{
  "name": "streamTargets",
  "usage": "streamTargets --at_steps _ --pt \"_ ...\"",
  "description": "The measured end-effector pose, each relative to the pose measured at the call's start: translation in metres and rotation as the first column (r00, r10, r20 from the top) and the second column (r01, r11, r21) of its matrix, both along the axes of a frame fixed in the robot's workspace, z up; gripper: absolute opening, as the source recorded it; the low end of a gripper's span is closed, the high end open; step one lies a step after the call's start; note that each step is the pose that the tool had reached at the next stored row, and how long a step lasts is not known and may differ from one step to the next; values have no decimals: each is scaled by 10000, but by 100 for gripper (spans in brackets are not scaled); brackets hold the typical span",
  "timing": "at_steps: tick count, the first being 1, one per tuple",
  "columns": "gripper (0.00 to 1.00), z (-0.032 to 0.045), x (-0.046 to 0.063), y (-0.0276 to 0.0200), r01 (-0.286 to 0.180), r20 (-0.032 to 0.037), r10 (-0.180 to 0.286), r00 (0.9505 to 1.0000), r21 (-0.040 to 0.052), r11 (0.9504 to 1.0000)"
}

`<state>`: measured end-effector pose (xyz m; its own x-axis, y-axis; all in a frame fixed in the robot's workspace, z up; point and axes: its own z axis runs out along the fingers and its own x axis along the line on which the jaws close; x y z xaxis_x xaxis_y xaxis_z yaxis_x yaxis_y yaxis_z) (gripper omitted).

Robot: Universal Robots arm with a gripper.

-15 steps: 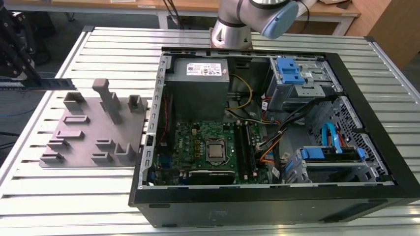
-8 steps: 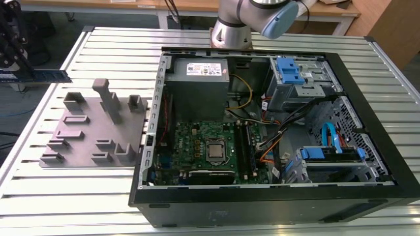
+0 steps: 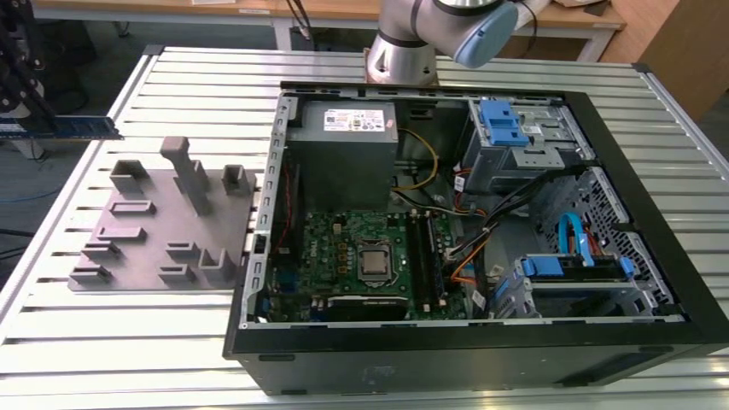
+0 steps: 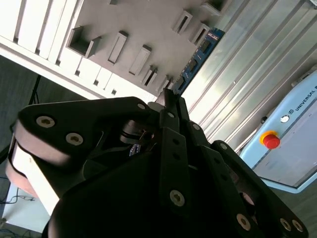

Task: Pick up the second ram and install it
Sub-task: 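Pick up the second ram and move it above second insertion slot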

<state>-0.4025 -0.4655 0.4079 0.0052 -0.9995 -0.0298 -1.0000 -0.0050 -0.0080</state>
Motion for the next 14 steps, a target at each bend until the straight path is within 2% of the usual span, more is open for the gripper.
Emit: streamTargets --at_steps 4,14 --pt "14 0 92 0 0 0 0 10000 -1 10000" --pt "14 0 547 0 0 -4 0 10000 -2 10000"
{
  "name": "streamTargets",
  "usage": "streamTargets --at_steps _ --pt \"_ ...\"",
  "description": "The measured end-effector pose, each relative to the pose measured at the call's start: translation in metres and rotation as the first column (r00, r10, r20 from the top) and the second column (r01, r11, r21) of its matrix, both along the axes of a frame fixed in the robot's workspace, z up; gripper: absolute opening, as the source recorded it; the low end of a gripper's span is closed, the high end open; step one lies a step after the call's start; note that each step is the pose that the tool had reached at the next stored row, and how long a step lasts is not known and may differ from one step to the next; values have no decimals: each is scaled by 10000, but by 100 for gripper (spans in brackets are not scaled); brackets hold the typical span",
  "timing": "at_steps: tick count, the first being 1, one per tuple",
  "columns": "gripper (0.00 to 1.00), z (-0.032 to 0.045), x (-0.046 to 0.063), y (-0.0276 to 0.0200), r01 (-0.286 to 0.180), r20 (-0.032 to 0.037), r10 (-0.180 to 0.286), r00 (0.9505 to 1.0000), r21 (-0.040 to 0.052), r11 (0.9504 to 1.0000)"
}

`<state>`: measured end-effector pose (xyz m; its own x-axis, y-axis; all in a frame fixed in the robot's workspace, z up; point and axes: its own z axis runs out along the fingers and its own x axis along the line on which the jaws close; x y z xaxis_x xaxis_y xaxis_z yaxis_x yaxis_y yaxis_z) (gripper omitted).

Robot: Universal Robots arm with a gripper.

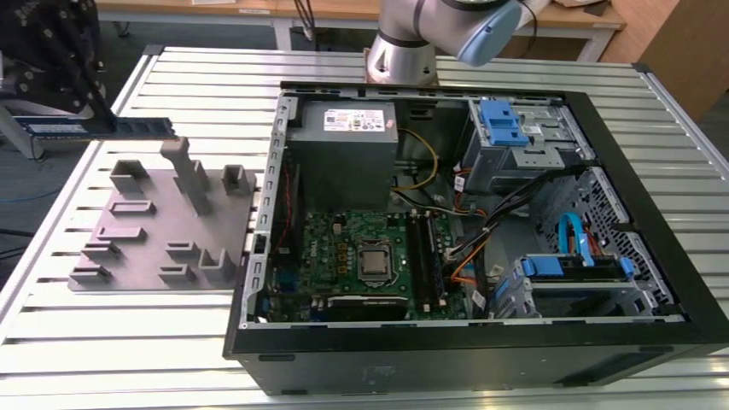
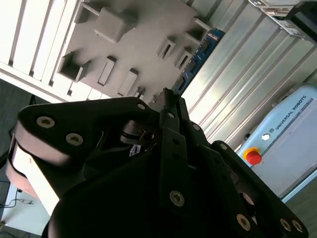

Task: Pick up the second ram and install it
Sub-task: 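Pick up the second ram and move it above second insertion slot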

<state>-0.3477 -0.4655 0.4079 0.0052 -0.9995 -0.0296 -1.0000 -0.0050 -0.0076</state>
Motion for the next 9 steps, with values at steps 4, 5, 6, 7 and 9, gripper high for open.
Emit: streamTargets --at_steps 4,5,6,7,9 --pt "14 -1 179 0 0 -3 0 10000 1 10000" --pt "14 -1 225 0 0 -4 0 10000 1 10000" --pt "14 -2 272 0 0 -5 0 10000 1 10000" --pt "14 -2 318 0 0 -5 0 10000 1 10000" --pt "14 -2 407 0 0 -7 0 10000 1 10000"
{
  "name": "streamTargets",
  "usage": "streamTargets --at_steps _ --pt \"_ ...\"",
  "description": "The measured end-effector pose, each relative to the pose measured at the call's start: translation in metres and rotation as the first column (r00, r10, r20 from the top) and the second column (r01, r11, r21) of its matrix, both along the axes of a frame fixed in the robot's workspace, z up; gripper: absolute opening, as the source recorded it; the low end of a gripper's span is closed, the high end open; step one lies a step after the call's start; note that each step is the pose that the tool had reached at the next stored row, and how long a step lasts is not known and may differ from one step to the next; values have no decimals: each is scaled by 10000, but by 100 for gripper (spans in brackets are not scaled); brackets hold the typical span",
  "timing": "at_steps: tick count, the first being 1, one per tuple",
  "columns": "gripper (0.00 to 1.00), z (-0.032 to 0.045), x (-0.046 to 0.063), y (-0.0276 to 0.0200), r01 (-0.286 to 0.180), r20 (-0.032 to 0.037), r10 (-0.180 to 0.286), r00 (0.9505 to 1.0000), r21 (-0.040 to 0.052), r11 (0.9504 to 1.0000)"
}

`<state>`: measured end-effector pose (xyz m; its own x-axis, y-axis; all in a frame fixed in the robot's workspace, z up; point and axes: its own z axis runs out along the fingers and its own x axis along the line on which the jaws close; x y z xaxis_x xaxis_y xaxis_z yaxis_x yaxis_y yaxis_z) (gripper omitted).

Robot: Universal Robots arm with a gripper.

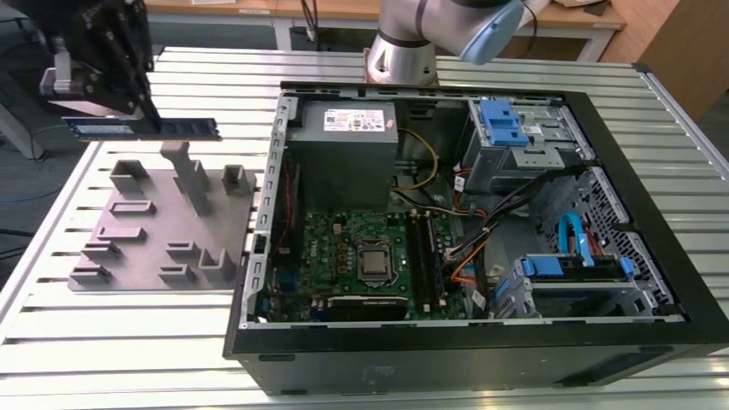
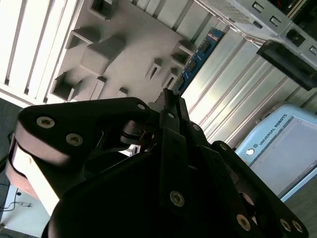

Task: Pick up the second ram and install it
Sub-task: 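Pick up the second ram and move it above second insertion slot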

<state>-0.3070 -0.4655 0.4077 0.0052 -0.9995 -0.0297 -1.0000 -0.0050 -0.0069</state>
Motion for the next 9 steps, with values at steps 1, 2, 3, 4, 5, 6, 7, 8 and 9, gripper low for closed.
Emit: streamTargets --at_steps 1,2,3,4,5,6,7,8,9 --pt "14 0 45 0 1 0 -1 10000 0 10000" --pt "14 0 90 0 1 -1 -1 10000 1 10000" --pt "14 -1 139 0 0 -1 0 10000 1 10000" --pt "14 0 180 0 0 -3 0 10000 0 10000" --pt "14 -1 229 0 0 -3 0 10000 1 10000" --pt "14 -1 274 0 1 -4 -1 10000 1 10000" --pt "14 -1 319 0 0 -5 0 10000 0 10000" --pt "14 0 364 0 0 -6 0 10000 0 10000" --pt "14 0 409 0 0 -8 0 10000 0 10000"
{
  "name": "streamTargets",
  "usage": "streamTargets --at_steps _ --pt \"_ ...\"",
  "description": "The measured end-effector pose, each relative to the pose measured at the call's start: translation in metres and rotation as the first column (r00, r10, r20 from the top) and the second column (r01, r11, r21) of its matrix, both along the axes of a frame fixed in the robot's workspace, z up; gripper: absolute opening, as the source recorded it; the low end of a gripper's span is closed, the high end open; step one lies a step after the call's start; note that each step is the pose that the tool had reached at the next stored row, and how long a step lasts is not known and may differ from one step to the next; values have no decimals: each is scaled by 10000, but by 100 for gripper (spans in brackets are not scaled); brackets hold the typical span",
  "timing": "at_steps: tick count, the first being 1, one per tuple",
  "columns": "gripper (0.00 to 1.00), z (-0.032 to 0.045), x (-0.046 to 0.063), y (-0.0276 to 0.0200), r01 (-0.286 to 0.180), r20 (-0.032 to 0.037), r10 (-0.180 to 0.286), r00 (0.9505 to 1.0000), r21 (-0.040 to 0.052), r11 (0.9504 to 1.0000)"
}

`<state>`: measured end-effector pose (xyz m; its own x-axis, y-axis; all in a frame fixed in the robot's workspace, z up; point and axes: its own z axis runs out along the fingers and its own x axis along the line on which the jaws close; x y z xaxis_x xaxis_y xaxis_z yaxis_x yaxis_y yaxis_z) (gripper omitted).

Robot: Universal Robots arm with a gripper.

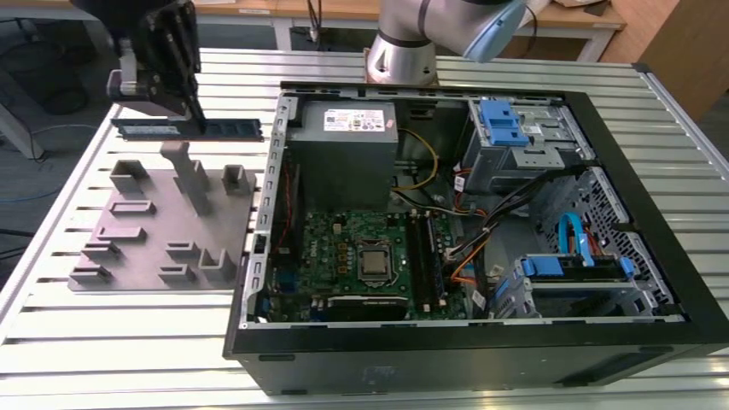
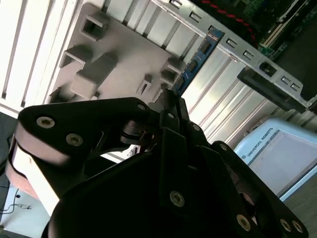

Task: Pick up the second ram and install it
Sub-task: 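Pick up the second ram and move it above second insertion slot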

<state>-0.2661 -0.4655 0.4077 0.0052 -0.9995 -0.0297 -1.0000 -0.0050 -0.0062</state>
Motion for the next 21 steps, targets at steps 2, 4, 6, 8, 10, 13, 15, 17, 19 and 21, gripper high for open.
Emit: streamTargets --at_steps 2,4,6,8,10,13,15,17,19,21 --pt "14 -1 92 0 0 -1 0 10000 1 10000" --pt "14 -1 184 0 0 -3 0 10000 1 10000" --pt "14 -1 273 0 0 -6 0 10000 0 10000" --pt "14 -2 364 0 0 -8 0 10000 1 10000" --pt "14 -1 457 0 0 -11 0 10000 0 10000" --pt "14 -2 593 0 0 -16 0 10000 1 10000" --pt "14 -3 682 0 0 -18 0 10000 1 10000" --pt "14 -3 773 0 0 -21 0 10000 0 10000" --pt "14 -3 866 0 0 -25 0 10000 0 10000" --pt "14 -4 956 0 0 -27 0 10000 1 10000"
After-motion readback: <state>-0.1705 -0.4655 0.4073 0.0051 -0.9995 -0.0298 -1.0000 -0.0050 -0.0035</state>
